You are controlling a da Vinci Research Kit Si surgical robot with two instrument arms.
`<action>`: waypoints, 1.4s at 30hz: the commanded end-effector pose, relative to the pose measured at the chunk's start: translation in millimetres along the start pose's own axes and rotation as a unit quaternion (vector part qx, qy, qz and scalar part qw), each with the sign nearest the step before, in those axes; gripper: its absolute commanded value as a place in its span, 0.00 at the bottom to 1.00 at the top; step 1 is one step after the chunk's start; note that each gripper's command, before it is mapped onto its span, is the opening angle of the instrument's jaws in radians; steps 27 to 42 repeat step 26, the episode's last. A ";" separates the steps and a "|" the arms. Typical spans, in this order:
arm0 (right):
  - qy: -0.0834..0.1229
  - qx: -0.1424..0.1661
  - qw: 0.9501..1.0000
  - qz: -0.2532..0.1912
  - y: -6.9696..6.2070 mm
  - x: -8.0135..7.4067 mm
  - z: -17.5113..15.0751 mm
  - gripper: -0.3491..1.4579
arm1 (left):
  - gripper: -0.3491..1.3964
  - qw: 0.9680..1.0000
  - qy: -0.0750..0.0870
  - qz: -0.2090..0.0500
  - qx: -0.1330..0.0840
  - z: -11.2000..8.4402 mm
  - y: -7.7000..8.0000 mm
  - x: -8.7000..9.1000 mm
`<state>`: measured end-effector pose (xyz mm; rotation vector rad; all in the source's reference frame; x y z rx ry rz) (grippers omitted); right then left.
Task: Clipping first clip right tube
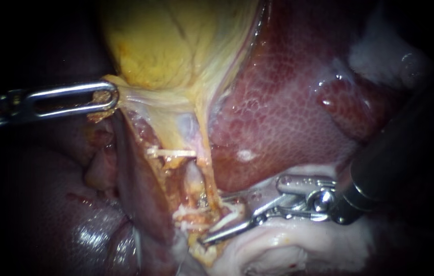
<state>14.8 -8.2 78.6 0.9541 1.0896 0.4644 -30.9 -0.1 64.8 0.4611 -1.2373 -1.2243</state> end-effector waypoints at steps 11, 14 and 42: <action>-0.022 -0.013 1.000 0.011 0.9 0.1 -2.8 0.00 | 0.00 1.000 0.000 0.000 0.001 0.0 0.0 0.0; -0.022 -0.013 1.000 0.013 0.9 0.0 -2.7 0.00 | 0.00 1.000 0.000 0.000 0.001 0.0 0.0 0.0; -0.024 -0.019 0.999 0.014 0.7 0.3 -2.6 0.20 | 0.00 1.000 0.000 0.000 0.001 0.0 0.0 0.0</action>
